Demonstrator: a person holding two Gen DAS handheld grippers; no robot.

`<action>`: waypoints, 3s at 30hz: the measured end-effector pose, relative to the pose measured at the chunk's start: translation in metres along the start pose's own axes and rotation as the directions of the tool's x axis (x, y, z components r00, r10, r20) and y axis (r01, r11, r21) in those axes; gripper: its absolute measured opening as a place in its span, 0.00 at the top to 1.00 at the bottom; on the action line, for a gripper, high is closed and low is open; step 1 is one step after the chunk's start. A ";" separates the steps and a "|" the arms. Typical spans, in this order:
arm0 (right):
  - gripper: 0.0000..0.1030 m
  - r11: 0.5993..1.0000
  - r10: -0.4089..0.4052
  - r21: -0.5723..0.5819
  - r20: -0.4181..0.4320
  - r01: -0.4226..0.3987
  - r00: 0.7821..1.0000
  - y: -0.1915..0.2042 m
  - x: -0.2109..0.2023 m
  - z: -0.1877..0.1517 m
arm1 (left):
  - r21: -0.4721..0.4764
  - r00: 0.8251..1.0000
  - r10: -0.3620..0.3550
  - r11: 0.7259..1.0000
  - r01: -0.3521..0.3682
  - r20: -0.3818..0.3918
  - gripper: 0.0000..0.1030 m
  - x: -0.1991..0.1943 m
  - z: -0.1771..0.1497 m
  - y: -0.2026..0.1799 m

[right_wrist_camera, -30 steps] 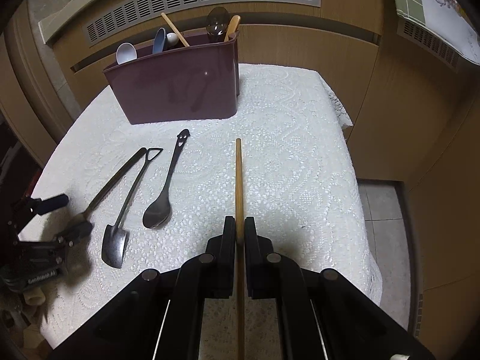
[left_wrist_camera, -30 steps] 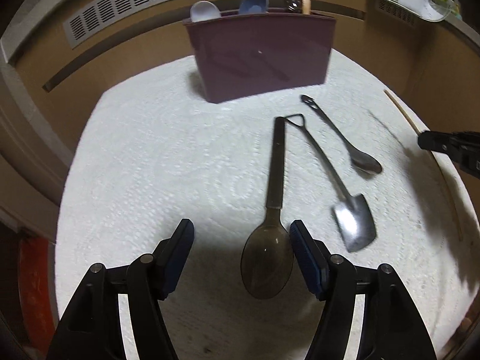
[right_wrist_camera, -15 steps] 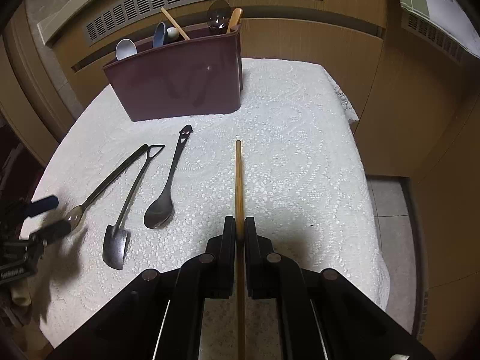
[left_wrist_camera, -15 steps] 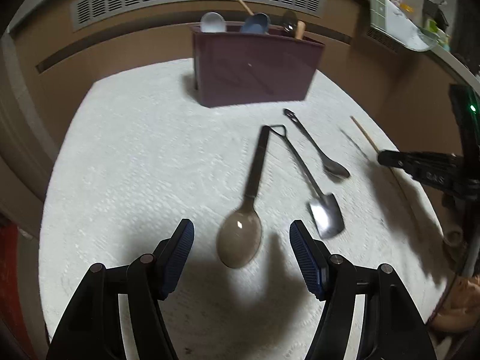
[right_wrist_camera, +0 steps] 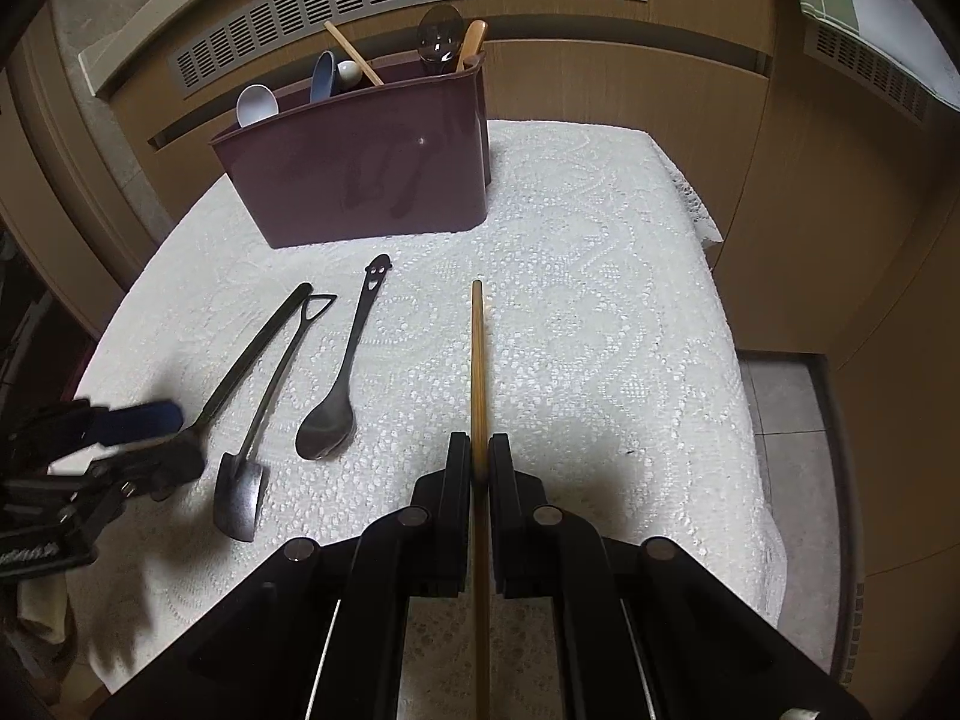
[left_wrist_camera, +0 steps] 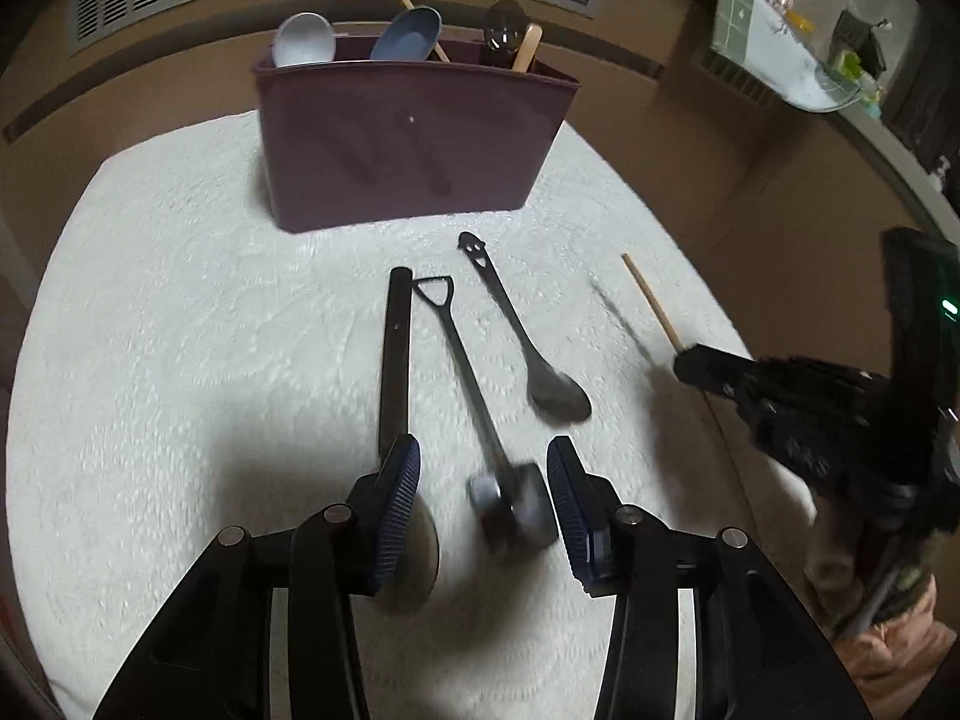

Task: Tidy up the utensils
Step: 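Grasp a wooden chopstick with the right tool while the left reaches for the dark spoon, then grasp the dark plastic spoon by its bowl with the left tool and lift, then carry the dark spoon over the caddy with the left tool while the right carries the chopstick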

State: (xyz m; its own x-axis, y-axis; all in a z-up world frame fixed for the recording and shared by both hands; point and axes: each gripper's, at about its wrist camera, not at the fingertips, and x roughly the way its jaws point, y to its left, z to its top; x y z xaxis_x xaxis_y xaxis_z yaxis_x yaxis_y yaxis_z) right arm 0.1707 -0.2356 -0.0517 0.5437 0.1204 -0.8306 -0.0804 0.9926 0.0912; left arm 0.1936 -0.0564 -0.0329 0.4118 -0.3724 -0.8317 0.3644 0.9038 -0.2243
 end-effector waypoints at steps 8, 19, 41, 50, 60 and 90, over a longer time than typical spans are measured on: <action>0.94 1.000 0.022 0.008 0.005 -0.022 1.000 -0.007 -0.002 -0.004 | -0.065 0.997 0.071 0.995 -0.071 -0.006 0.56 0.005 0.006 0.024; 0.94 0.998 0.062 0.009 0.025 -0.063 0.998 0.000 -0.004 -0.002 | -0.134 0.980 0.162 0.980 -0.145 0.120 0.55 -0.019 -0.066 0.024; 0.94 0.998 0.055 -0.043 0.112 -0.051 0.992 0.019 -0.039 0.005 | -0.101 0.912 0.216 0.976 -0.193 0.347 0.82 -0.080 -0.041 0.018; 0.94 0.999 0.036 -0.042 0.073 -0.033 0.997 0.016 -0.030 -0.003 | -0.084 0.964 0.181 0.982 -0.167 0.196 0.52 -0.030 -0.077 0.008; 0.94 0.998 0.038 -0.047 0.053 -0.035 0.998 0.018 -0.022 -0.007 | -0.080 0.930 0.255 0.967 -0.243 0.263 0.67 -0.032 -0.068 0.008; 0.94 0.984 0.134 -0.168 0.457 -0.063 0.879 0.036 -0.158 0.152 | 0.017 0.778 0.124 0.985 -0.170 0.616 0.67 -0.187 0.097 0.008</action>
State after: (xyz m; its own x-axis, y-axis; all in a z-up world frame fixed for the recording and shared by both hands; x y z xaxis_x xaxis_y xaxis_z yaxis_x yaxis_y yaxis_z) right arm 0.2089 -0.2159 0.1665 0.8490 0.2467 -0.4673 -0.2536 0.9661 0.0493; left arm 0.2003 -0.0001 0.1706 0.8799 -0.3076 -0.3621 0.3031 0.9503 -0.0707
